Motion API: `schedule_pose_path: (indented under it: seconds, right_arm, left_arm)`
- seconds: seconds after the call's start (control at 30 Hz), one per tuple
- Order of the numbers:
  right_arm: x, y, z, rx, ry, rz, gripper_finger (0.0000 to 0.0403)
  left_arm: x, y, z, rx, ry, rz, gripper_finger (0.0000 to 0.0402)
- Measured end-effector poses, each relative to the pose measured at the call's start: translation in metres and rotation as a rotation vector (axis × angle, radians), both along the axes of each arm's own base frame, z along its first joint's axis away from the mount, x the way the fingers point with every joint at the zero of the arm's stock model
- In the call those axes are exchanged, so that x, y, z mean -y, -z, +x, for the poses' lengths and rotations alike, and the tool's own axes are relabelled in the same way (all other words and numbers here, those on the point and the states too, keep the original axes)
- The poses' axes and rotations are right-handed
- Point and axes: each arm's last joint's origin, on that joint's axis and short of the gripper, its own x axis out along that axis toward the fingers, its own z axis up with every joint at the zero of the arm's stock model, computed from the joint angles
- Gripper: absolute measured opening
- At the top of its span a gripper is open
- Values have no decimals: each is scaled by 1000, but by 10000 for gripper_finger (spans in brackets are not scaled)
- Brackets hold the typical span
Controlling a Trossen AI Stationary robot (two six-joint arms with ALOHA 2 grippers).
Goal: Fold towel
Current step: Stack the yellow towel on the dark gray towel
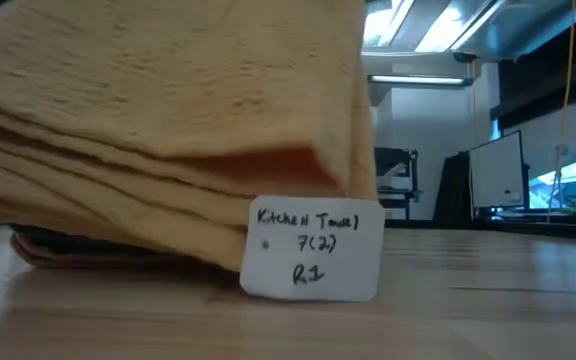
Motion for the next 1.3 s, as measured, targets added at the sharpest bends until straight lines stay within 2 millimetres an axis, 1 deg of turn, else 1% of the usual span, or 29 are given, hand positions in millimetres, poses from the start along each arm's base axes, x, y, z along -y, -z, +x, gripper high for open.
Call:
schedule_pose_path:
  seconds: [0.07,0.17,0.3,0.4,0.5,0.57,0.67,0.93,1.03,1.17,1.3]
  right_arm:
    - [10,0,4,-1,-17,11,12]
    - [21,-10,7,7,-41,56,12]
    - [29,-32,4,-24,-100,124,11]
    - [39,-36,8,-21,-132,180,11]
    - [54,-24,19,-47,-102,185,11]
    - [62,-10,26,-84,-104,176,11]
    - [73,9,36,-109,-122,118,11]
    - [100,49,57,-139,-104,-59,11]
    - [102,65,63,-153,-143,-156,13]
    - [106,81,69,-183,-136,-249,14]
    - [111,90,73,-197,-103,-328,13]
  left_arm:
    - [-3,-5,-8,-4,-11,-4,196]
    - [-6,-9,-15,-11,-36,-4,196]
    - [-9,-11,-17,6,-32,31,196]
    - [-12,-12,-14,3,21,88,196]
    - [-16,-12,-13,-1,19,99,196]
    - [-16,-12,-13,1,11,96,196]
    - [-15,-12,-13,1,5,90,196]
    - [-15,-11,-13,4,1,86,196]
    - [-15,-12,-13,6,-4,91,196]
    - [-16,-12,-13,14,-17,96,196]
    - [-16,-12,-13,14,-17,96,196]
